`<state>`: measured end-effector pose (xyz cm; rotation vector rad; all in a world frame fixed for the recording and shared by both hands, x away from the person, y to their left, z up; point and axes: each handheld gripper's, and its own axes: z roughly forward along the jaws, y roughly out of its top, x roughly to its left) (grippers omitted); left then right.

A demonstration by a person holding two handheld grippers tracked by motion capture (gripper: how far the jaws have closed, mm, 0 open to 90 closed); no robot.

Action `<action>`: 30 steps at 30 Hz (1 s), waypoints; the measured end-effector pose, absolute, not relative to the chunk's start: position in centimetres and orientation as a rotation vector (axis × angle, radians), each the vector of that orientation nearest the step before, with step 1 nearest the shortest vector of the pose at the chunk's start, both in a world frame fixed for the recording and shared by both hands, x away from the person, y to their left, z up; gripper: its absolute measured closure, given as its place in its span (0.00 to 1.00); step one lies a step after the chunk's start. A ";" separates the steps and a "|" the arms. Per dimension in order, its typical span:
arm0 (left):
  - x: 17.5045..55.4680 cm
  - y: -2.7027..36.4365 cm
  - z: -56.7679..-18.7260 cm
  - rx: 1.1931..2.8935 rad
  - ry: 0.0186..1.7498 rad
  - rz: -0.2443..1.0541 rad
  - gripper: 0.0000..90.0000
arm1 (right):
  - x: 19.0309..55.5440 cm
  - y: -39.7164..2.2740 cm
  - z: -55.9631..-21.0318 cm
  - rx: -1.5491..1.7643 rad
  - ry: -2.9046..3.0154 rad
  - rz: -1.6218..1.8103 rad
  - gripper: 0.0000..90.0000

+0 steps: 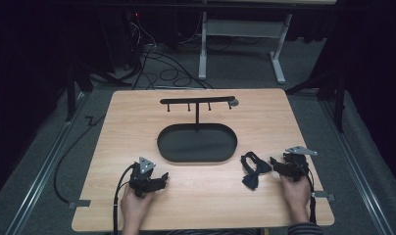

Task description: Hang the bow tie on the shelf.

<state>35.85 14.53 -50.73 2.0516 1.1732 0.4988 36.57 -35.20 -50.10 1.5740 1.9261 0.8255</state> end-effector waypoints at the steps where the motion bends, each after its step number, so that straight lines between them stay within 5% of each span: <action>1: 35.9 14.5 -50.7 2.052 1.173 0.499 0.28 | 36.6 -35.2 -50.1 1.574 1.926 0.825 0.46; 30: 35.8 14.7 -50.7 2.044 1.185 0.500 0.30 | 36.6 -35.0 -50.1 1.568 1.932 0.823 0.44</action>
